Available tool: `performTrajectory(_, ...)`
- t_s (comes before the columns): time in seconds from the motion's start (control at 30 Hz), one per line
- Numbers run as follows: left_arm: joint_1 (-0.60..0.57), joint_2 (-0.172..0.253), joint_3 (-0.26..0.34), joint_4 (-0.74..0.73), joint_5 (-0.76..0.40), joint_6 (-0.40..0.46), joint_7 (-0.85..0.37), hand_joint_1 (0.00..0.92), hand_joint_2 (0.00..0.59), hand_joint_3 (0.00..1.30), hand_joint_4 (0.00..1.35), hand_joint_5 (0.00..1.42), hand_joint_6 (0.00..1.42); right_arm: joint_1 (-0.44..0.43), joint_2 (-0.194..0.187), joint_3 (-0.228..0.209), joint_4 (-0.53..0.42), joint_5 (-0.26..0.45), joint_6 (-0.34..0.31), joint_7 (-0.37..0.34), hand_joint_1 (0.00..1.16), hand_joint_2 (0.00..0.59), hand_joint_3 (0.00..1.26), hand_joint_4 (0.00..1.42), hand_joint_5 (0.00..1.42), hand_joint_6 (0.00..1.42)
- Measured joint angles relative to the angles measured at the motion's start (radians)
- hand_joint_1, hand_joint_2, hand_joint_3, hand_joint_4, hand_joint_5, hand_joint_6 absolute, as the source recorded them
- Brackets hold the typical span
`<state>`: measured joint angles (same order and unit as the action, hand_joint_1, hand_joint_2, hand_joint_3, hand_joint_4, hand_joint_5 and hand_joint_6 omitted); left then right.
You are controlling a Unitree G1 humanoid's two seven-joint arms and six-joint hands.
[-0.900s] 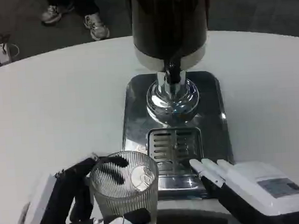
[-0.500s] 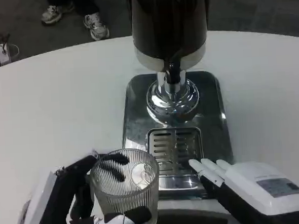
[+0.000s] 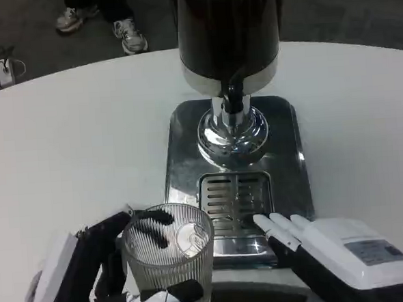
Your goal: Grasp the cup under the faucet to collect the drink, then remove the cup.
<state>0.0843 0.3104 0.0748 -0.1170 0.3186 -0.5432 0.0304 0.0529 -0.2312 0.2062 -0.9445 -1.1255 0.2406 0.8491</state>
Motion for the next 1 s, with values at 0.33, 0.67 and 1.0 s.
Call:
performTrajectory(0.33,-0.008,0.0,0.0,0.012,0.0,0.0,0.0,0.572,0.0,1.0,1.13,1.33,1.42,-0.004,0.019,0.0,0.002,-0.021,0.0,0.003,0.55,0.443,0.02,0.0,0.0,0.0)
performTrajectory(0.67,-0.044,-0.003,-0.001,0.038,0.0,0.0,0.0,0.572,0.0,1.0,1.13,1.33,1.42,-0.004,0.045,0.004,0.002,-0.047,-0.002,0.004,0.55,0.444,0.02,0.0,0.0,0.0)
performTrajectory(1.0,-0.189,-0.012,-0.005,0.189,0.048,-0.002,0.042,0.572,0.0,1.0,1.13,1.33,1.42,0.034,0.066,0.002,-0.004,-0.073,-0.011,0.007,0.55,0.444,0.02,0.0,0.0,0.0)
